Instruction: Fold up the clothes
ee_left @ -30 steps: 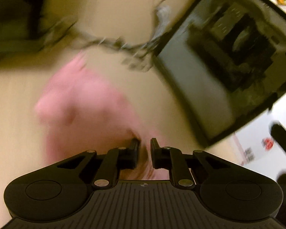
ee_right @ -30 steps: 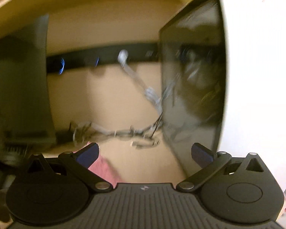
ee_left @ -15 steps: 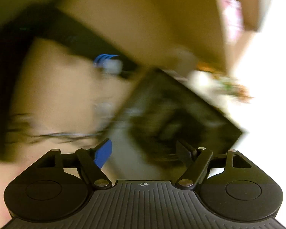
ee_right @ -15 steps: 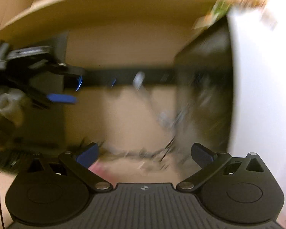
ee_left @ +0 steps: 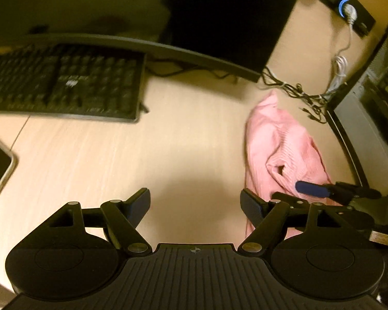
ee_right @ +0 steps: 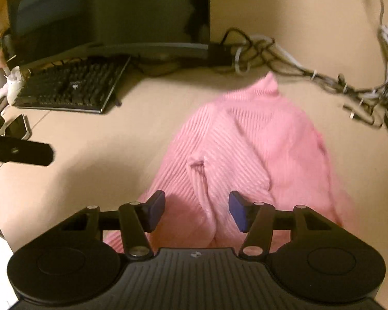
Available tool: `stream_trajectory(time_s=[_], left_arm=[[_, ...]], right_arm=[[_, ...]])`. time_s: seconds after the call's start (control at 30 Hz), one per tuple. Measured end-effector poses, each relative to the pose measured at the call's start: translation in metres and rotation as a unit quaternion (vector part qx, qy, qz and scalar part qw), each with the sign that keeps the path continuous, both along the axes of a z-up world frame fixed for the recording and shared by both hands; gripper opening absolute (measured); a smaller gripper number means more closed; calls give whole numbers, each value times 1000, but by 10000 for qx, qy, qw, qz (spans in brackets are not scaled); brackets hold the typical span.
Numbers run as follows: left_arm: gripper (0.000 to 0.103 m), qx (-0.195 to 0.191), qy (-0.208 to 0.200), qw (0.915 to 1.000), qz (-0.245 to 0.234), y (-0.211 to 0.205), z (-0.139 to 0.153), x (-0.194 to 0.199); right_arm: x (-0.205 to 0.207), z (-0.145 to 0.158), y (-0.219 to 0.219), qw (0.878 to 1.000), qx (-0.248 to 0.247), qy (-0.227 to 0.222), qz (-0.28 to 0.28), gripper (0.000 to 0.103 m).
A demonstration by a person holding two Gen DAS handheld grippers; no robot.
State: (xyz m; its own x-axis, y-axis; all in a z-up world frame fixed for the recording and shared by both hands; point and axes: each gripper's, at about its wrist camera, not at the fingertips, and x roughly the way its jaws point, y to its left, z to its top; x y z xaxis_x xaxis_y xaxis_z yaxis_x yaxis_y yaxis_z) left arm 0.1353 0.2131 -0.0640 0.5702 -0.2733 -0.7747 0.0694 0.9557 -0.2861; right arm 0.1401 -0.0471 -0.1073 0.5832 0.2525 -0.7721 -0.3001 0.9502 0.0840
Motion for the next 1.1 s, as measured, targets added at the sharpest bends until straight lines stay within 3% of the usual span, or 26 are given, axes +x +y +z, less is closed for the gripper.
stream_trajectory(time_s=[0.17, 0.37, 0.43, 0.63, 0.73, 0.8, 0.9, 0.97, 1.1], left_arm=[[81, -75, -54, 9999, 56, 4, 0, 1], [82, -123, -118, 9998, -52, 1, 7, -1], [82, -131, -112, 9998, -82, 0, 7, -1], [86, -237, -100, 9995, -174, -1, 7, -1], [87, -322, -75, 9992, -238, -2, 5, 0], [87, -369, -52, 9989, -286, -4, 3, 1], [87, -463, -12, 9982, -376, -11, 0, 5], [87, -521, 19, 9974, -494, -17, -2, 8], [87, -538, -21, 9942, -931, -35, -4, 14]], right_arm=[[9, -8, 2, 9992, 244, 313, -111, 66], [19, -15, 3, 9958, 557, 679, -248, 103], [22, -17, 3, 9942, 661, 801, -293, 103], [14, -21, 30, 9974, 11, 699, 177, 102], [2, -14, 23, 9988, 28, 456, 179, 78], [-1, -10, 14, 9991, 23, 388, 178, 49], [-6, -3, -2, 9995, -80, 237, 197, 26], [-11, 13, -14, 9989, -413, -156, 186, 17], [-21, 45, -39, 9896, -1075, -942, 163, 10]])
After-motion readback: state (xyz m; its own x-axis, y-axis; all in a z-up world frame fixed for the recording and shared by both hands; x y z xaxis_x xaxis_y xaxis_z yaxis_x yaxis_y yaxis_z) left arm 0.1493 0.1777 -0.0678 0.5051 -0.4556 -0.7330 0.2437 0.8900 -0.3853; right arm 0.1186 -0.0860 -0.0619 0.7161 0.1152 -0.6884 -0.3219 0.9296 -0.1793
